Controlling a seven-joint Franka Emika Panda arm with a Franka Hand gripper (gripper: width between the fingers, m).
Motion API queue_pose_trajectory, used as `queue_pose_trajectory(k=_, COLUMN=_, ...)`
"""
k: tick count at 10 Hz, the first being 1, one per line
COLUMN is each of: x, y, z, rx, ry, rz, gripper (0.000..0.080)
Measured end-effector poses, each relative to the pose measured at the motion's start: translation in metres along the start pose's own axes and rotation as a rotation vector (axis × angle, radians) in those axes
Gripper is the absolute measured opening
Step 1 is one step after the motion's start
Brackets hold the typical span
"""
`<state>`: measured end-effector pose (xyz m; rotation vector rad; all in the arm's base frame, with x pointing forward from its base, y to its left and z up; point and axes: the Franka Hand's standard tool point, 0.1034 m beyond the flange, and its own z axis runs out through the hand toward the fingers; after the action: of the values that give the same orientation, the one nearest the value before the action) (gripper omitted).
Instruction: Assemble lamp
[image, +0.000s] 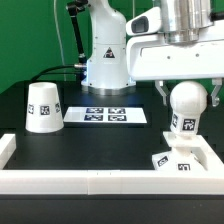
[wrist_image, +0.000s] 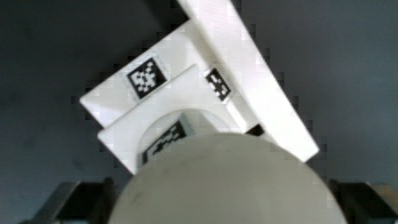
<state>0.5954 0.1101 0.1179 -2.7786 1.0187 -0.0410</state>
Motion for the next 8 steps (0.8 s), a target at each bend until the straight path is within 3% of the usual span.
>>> queue_pose_trajectory(k=4, x=-0.0008, y=-0.0012, z=0.0005, rx=0.014, ry=-0.008, rz=0.223, gripper=0.0577)
queue_pose_trajectory(k=6, x=-0.0010, y=-0.0009, z=0.0013, rx=0.013, ry=-0.009, rz=0.173, gripper=0.0692)
queue_pose_trajectory(k=7, x=-0.0018, y=0.0002, z=0.0013, rx=0.001, ry=-0.008, rz=0.131, gripper=0.0692)
queue_pose_trajectory(k=8, x=-0.0040, y=0.0025, z=0.0008, rx=-0.027, ry=-0.009, rz=0.030, gripper=0.0698)
